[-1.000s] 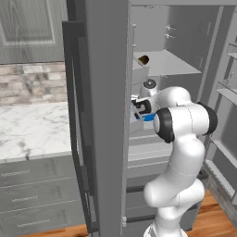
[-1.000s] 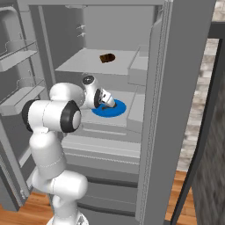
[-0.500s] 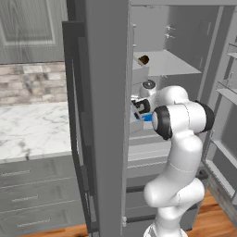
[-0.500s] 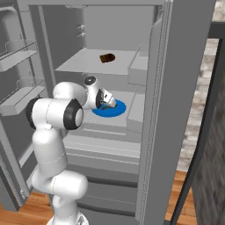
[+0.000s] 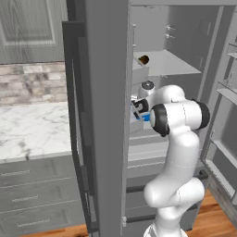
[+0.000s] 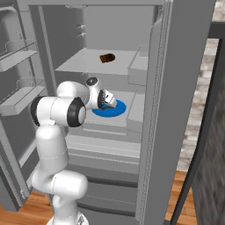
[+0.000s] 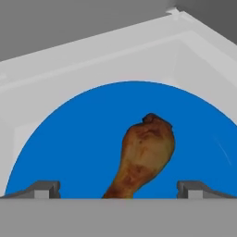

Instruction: Transport the chicken drumstick from the fridge to the microwave and turn on the microwave.

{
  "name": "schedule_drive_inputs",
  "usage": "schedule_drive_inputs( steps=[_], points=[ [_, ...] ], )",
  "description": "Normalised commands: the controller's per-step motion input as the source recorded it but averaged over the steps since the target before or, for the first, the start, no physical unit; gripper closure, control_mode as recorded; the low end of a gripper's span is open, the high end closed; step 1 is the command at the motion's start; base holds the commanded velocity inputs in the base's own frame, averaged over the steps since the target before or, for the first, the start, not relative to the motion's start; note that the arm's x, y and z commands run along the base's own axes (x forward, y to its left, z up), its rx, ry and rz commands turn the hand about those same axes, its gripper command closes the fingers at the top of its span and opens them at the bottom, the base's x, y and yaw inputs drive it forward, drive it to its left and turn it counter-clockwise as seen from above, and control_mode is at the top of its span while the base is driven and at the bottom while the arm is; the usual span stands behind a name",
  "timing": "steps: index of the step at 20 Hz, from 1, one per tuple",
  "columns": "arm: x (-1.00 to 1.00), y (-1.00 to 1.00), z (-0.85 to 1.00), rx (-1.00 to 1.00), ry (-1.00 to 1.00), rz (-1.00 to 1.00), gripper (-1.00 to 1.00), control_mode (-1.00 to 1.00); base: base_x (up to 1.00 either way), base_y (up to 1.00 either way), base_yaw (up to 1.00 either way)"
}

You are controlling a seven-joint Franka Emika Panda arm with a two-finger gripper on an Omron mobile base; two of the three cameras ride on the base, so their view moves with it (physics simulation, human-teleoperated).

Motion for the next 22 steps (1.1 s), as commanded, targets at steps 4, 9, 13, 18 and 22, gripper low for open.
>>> schedule_drive_inputs(
  steps=[4,9,13,18,22],
  points=[
    [0.13,-0.04,-0.08,0.00,0.00,0.00,-1.00,-1.00,0.00,0.00,0.00],
    [0.07,-0.06,-0.06,0.01,0.00,0.00,-1.00,-1.00,0.00,0.00,0.00],
    [0.10,-0.08,-0.01,0.01,0.00,0.00,-1.00,-1.00,0.00,0.00,0.00],
    [0.14,-0.13,0.00,0.01,0.00,0.00,-1.00,-1.00,0.00,0.00,0.00],
    [0.08,-0.19,-0.06,0.00,0.00,-0.01,-1.00,-1.00,0.00,0.00,0.00]
  ],
)
